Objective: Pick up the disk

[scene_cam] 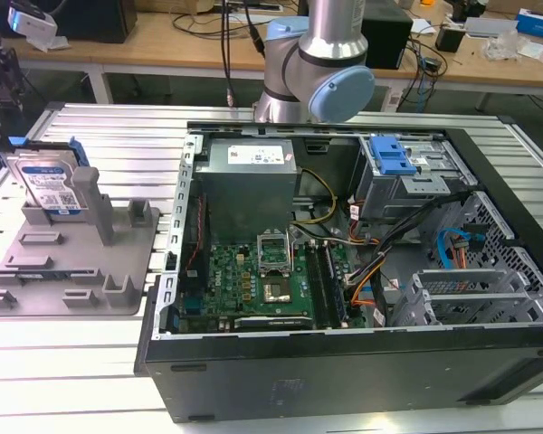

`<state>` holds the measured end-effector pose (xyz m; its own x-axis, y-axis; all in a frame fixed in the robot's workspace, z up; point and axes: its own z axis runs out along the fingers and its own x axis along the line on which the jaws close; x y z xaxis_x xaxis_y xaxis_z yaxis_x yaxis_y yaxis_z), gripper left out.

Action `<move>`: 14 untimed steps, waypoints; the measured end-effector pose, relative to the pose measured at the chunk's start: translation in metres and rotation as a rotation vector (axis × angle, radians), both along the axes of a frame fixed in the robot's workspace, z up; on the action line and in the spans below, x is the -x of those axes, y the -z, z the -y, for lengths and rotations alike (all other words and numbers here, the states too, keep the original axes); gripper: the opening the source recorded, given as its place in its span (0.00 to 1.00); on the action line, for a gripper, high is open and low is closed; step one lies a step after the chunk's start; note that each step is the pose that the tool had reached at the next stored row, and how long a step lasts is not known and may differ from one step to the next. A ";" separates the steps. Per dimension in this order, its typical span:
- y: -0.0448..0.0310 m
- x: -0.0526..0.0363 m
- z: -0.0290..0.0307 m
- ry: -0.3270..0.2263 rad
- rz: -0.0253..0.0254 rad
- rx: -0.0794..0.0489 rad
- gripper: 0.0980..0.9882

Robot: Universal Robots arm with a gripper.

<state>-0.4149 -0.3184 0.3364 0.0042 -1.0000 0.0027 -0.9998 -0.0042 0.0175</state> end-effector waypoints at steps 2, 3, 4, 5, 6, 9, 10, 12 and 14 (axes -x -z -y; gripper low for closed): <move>0.0013 0.0000 0.0000 0.000 0.0000 0.000 0.50; 0.0022 0.0000 0.0000 0.000 -0.0001 0.000 0.50; 0.0028 0.0000 0.0000 0.000 0.0000 0.000 0.50; 0.0032 0.0000 0.0000 0.000 -0.0001 0.000 0.50; 0.0041 0.0000 -0.0001 0.000 0.0000 0.000 0.50; 0.0073 0.0000 -0.0005 0.000 0.0000 0.000 0.50; 0.0086 0.0000 -0.0007 0.000 -0.0001 0.000 0.50; 0.0110 0.0000 -0.0008 0.000 -0.0001 0.000 0.50; 0.0133 0.0001 -0.0009 0.000 -0.0001 0.000 0.50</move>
